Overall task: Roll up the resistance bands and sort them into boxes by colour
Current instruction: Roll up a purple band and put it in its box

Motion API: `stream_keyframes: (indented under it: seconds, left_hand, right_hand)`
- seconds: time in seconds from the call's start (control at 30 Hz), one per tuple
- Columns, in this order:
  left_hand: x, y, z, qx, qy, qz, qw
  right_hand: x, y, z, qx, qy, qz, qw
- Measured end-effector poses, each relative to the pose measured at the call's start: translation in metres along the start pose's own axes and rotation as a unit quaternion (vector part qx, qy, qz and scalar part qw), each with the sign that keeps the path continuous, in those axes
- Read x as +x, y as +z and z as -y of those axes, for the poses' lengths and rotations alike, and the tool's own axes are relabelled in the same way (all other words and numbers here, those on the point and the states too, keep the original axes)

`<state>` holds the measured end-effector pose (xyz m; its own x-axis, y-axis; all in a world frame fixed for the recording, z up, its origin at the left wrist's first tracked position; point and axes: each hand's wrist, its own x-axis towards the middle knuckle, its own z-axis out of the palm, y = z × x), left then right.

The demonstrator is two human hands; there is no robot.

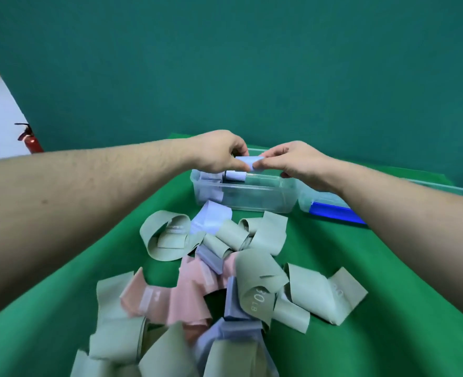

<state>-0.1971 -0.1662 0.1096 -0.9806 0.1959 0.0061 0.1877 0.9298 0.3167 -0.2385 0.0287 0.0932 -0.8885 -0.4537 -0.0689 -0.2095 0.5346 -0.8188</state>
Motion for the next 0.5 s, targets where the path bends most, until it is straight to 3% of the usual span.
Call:
stream_keyframes:
  seconds: [0.23, 0.37, 0.5]
  left_hand:
    - [0.038, 0.02, 0.026, 0.124, -0.012, 0.062, 0.99]
    - [0.049, 0.031, 0.034, 0.175, -0.015, 0.048, 0.983]
    - [0.053, 0.04, 0.042, 0.148, -0.022, 0.008, 0.989]
  right_hand:
    - [0.045, 0.014, -0.014, -0.104, -0.035, 0.028, 0.994]
    - [0.062, 0.024, -0.023, -0.114, -0.035, 0.013, 0.993]
    - [0.074, 0.033, -0.032, -0.13, -0.003, 0.008, 0.991]
